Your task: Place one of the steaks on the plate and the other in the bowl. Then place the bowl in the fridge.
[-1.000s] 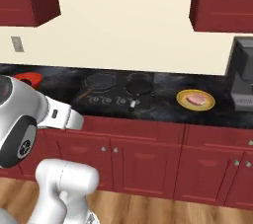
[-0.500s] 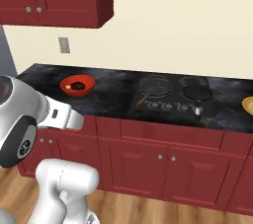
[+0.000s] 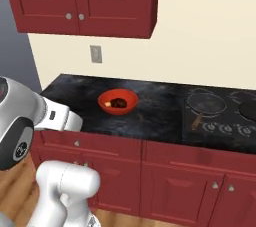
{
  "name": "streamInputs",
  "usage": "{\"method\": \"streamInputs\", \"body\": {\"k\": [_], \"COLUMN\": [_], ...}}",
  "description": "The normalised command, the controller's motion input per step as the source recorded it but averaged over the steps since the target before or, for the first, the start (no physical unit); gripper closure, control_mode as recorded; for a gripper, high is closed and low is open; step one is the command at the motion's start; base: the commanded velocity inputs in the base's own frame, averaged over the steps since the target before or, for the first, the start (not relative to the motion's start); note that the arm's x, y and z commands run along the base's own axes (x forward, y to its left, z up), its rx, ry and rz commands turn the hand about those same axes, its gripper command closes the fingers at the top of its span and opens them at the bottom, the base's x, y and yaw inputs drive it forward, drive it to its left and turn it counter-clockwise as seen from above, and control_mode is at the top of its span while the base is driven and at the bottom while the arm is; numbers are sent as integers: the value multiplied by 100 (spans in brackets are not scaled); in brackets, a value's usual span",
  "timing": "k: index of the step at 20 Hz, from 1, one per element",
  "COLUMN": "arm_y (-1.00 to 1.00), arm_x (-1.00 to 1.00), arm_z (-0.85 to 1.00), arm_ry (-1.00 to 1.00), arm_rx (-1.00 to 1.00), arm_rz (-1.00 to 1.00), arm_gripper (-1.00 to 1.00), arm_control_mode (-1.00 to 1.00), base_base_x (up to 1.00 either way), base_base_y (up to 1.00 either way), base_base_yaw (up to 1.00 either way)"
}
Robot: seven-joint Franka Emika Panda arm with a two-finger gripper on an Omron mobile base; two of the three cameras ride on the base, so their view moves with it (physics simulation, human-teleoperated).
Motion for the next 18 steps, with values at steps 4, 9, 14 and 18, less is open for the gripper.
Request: {"method": "streamInputs", "body": {"k": [4, 9, 14, 18], "arm_y": [0, 0, 0, 0], "arm_x": [0, 0, 0, 0], "arm_z": [0, 0, 0, 0], "arm_ry": [0, 0, 0, 0], "arm_rx": [0, 0, 0, 0], "arm_rz": [0, 0, 0, 0], "arm_gripper": [-100, -100, -100, -100], "arm_control_mode": [100, 100, 100, 100], "base_base_x": [100, 93, 44, 0], "base_base_y": [29, -4, -2, 5], "base_base_yaw": [0, -1, -2, -6]}}
